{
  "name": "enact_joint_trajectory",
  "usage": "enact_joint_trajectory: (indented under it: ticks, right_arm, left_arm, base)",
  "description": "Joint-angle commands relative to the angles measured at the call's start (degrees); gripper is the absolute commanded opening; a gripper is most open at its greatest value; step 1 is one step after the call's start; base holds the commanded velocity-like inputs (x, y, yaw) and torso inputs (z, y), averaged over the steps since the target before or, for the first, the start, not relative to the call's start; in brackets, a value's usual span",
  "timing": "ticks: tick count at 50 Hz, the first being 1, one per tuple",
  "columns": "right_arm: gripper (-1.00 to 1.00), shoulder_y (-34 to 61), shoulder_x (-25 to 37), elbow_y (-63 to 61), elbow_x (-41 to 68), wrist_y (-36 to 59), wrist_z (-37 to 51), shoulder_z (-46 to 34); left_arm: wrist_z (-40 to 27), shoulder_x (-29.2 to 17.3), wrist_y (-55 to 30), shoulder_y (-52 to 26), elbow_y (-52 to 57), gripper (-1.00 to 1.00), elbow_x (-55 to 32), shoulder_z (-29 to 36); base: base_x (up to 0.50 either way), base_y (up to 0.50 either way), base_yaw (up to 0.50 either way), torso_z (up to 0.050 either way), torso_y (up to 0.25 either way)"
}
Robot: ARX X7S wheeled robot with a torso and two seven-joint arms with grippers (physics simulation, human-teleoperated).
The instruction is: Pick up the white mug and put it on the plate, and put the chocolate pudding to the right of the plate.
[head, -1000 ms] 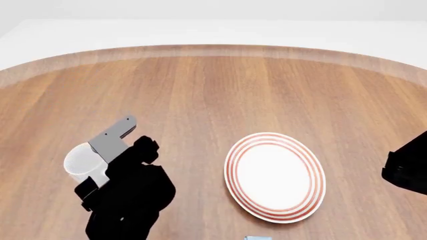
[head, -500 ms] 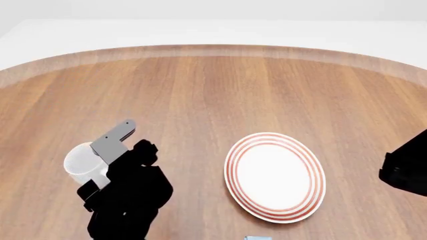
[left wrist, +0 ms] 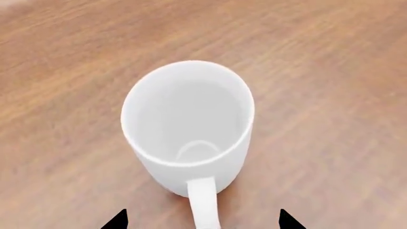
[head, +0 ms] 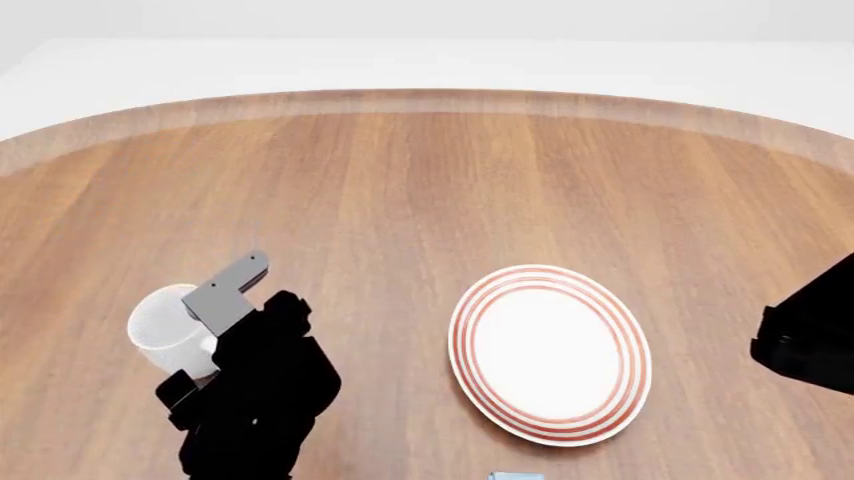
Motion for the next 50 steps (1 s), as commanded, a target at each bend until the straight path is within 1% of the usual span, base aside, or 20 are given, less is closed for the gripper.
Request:
enact_joint_trajectory:
  ticks: [1, 18, 19, 28, 38, 50]
  right_arm:
    - [1.0, -0.07, 0.25, -0.13, -0.01, 0.18, 0.14, -0.23]
    - [1.0, -0.21, 0.49, -0.21, -0.14, 0.27, 0.32, -0.7]
    - [1.0, -0.19, 0.52, -0.18, -0.1, 0.31, 0.33, -0.74]
    - [1.0, -0.18, 0.59, -0.02, -0.15, 0.21, 0.41, -1.04]
    - [1.0, -0.33, 0.69, 0.14, 0.01, -0.1, 0.48, -1.17]
    - [1.0, -0.33, 0.87, 0.3, 0.12, -0.15, 0.68, -1.18]
  left_arm:
    - [1.13, -0.18, 1.5, -0.43, -2.73, 1.0, -0.13, 0.48]
    - [3.06, -0.41, 3.82, -1.33, -6.64, 1.0, -0.29, 0.99]
    - [2.91, -0.44, 3.74, -1.18, -6.48, -1.0, -0.43, 0.96]
    - [3.81, -0.51, 4.49, -1.52, -7.63, -1.0, -0.95, 1.15]
    - [3.33, -0.84, 4.52, -1.6, -7.55, -1.0, -1.22, 1.5]
    - [3.23, -1.39, 4.51, -1.83, -6.09, -1.0, -1.53, 2.13]
  base:
    - [0.0, 0.0, 0.0, 0.0, 0.0]
    - [0.0, 0.0, 0.0, 0.0, 0.0]
    - [0.0, 0.0, 0.0, 0.0, 0.0]
    - [0.0, 0.0, 0.0, 0.0, 0.0]
    - [0.0, 0.0, 0.0, 0.0, 0.0]
    - [0.0, 0.0, 0.0, 0.0, 0.0]
